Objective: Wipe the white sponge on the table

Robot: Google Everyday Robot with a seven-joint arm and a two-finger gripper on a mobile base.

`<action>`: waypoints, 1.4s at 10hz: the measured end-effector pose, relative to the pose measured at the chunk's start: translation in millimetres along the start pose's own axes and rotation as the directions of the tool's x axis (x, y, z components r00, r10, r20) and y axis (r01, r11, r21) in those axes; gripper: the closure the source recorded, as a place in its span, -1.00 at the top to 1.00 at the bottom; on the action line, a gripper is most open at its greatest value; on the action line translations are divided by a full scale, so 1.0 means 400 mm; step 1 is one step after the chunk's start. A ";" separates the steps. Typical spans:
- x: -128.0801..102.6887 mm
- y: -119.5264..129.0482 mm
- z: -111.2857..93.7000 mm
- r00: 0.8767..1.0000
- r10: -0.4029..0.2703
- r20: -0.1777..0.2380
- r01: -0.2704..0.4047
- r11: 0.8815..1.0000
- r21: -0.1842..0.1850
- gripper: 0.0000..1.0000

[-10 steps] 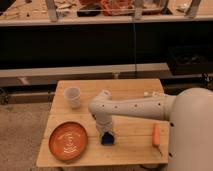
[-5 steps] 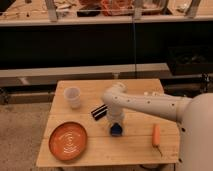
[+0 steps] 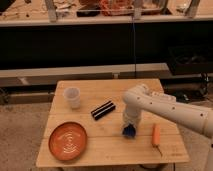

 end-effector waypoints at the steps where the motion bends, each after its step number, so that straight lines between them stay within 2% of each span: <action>1: -0.050 0.004 0.008 1.000 0.006 0.007 -0.006 1.000 0.001 -1.00; 4: -0.185 -0.028 0.041 0.999 -0.014 0.033 0.015 0.999 -0.033 -1.00; 6: -0.253 -0.087 0.098 0.998 -0.046 0.052 0.050 0.997 -0.066 -1.00; 9: -0.262 -0.122 0.117 0.995 -0.092 0.048 0.096 0.991 -0.089 -1.00; 12: -0.259 -0.123 0.115 0.995 -0.088 0.044 0.091 0.993 -0.081 -1.00; 13: -0.251 -0.126 0.111 0.994 -0.103 0.039 0.106 0.990 -0.092 -1.00; 14: -0.229 -0.153 0.102 0.991 -0.133 0.018 0.134 0.987 -0.088 -1.00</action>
